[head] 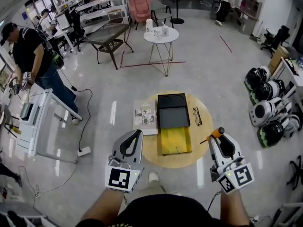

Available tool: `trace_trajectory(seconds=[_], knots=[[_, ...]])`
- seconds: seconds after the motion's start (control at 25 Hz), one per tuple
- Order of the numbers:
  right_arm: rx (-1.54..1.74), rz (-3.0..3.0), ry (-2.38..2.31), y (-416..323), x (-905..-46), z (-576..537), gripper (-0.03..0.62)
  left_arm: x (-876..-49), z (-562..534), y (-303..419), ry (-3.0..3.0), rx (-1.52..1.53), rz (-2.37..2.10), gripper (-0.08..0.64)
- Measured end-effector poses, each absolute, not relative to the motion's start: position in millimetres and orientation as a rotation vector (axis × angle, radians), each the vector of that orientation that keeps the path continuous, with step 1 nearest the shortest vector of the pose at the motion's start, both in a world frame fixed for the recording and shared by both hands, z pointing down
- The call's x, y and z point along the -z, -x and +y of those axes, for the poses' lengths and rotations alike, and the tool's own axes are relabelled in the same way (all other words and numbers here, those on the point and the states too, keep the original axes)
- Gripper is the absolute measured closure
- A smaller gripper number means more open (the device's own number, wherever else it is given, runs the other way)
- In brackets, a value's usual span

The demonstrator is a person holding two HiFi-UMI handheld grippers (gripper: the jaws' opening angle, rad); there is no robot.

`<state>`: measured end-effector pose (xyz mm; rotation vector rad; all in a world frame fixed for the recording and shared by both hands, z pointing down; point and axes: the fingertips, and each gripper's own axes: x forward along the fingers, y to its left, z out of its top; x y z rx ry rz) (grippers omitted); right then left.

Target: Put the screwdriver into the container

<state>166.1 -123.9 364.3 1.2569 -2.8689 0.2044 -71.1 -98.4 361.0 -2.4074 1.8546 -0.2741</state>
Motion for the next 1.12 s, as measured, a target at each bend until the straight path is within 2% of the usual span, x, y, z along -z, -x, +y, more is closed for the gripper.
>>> trace_trajectory(seconds=[1.12], knots=[[-0.206, -2.800, -1.362, -126, -361, -186, 0.471, -359, -187, 107, 2.497, 0.230, 1.743, 0.543]])
